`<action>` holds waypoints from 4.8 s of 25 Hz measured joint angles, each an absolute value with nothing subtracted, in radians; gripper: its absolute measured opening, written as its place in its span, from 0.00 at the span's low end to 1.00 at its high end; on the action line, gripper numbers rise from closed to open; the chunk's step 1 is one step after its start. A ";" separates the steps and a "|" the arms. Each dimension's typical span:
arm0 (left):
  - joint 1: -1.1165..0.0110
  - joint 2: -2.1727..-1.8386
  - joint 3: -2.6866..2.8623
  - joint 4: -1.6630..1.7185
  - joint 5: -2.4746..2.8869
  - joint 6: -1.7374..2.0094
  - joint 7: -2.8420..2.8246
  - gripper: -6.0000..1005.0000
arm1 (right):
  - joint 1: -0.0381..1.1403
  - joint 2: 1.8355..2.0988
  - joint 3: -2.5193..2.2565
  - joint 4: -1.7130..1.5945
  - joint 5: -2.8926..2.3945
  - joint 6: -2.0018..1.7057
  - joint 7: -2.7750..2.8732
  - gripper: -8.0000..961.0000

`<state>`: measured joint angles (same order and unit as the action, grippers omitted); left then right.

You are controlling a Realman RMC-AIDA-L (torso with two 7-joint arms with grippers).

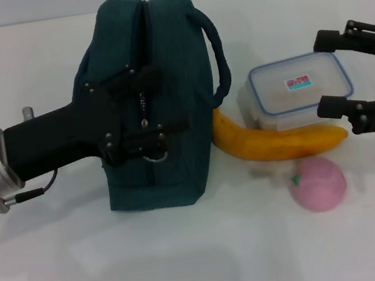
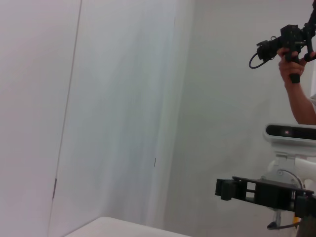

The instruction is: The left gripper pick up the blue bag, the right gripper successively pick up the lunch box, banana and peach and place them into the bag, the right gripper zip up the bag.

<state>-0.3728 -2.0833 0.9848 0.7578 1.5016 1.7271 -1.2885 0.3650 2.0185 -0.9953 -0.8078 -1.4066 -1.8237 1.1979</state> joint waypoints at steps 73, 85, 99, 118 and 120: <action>-0.705 -1.974 0.864 1.180 2.215 1.650 -2.611 0.85 | 0.354 2.015 -0.988 -0.622 -1.401 -1.833 1.076 0.89; -0.753 -1.951 0.867 1.106 2.264 1.651 -2.618 0.61 | 0.346 2.016 -0.989 -0.592 -1.400 -1.837 1.064 0.89; -0.761 -1.948 0.865 1.098 2.266 1.650 -2.607 0.07 | 0.343 2.016 -0.987 -0.560 -1.388 -1.859 1.054 0.89; -0.749 -1.971 0.855 1.098 2.257 1.644 -2.591 0.06 | 0.358 2.025 -0.986 -0.075 -0.683 -1.610 1.111 0.89; -0.749 -1.972 0.856 1.097 2.257 1.644 -2.589 0.06 | 0.371 2.028 -0.986 -0.037 -0.641 -1.538 1.144 0.89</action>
<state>-0.7488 -1.9724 0.8558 1.0971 2.2568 1.6443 -2.5891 0.3707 2.0275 -0.9863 -0.0372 -0.6409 -1.5380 1.1440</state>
